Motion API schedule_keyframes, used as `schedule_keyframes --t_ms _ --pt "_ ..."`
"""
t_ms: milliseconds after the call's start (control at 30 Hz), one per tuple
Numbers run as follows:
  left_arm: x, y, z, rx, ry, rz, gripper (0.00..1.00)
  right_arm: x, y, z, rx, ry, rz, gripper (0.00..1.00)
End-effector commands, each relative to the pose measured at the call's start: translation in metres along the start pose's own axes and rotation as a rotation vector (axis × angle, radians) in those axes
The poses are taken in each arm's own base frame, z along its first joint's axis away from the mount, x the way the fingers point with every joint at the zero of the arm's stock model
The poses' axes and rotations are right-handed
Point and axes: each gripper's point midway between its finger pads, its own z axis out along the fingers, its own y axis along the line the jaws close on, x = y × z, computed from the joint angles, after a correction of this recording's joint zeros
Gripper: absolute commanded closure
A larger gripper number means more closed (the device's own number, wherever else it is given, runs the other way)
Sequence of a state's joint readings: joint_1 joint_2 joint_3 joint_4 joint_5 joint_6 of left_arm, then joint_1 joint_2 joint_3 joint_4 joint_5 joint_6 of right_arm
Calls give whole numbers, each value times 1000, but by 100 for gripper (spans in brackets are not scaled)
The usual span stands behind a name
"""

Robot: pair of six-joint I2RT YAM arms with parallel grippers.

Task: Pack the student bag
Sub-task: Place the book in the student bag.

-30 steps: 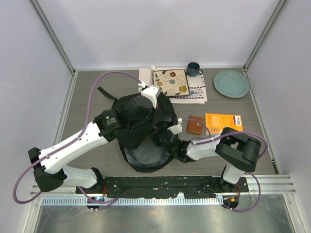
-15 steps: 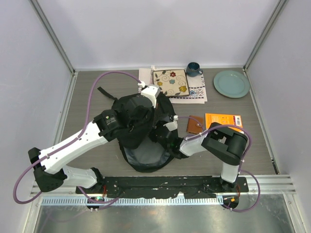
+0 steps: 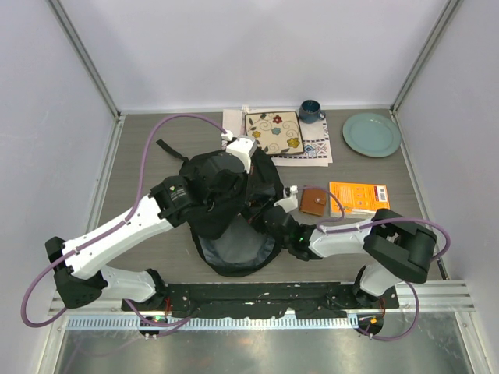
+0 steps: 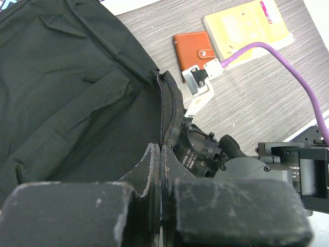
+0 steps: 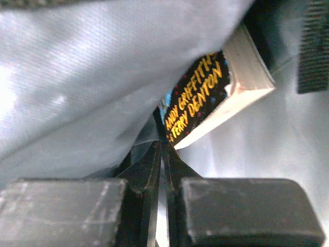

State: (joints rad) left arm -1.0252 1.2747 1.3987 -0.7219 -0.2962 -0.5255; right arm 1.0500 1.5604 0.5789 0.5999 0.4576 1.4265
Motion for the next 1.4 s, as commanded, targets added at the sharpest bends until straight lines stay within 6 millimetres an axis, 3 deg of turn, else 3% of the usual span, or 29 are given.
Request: schedule_keyframes --t_ms 0,233,467,633,800,900,1033,1100,1133,1167,1233,1367 --pt "-21 -5 -6 23 -74 -39 100 -6 -18 -8 68 -19 -48 89" --pt "-22 -4 -8 22 -79 -46 100 3 -27 -1 101 6 -45 93" --pt "-23 -9 -6 41 -71 -45 100 2 -10 18 91 -22 -59 94" --pt "-21 -12 -4 48 -55 -43 100 -11 8 37 39 -38 -23 94" --pt "-18 -10 -3 43 -52 -49 100 -19 2 44 80 -23 -67 94" --pt "-15 -7 -2 33 -47 -48 100 -18 6 30 36 11 -135 90" --pt "-13 -6 -1 28 -46 -47 100 -13 27 -15 -84 98 -171 70" --pt "-12 -5 0 28 -46 -47 100 -6 22 -33 -69 133 -212 64" --pt "-11 -5 2 25 -44 -47 100 -10 35 -48 -108 127 -237 60" --pt "-10 -4 3 25 -43 -49 100 -2 20 -59 -51 160 -283 58" --pt "-9 -6 3 31 -38 -50 100 -10 12 -72 -1 125 -321 55" --pt "-7 -5 4 31 -38 -57 100 -34 -28 -109 149 94 -350 54"
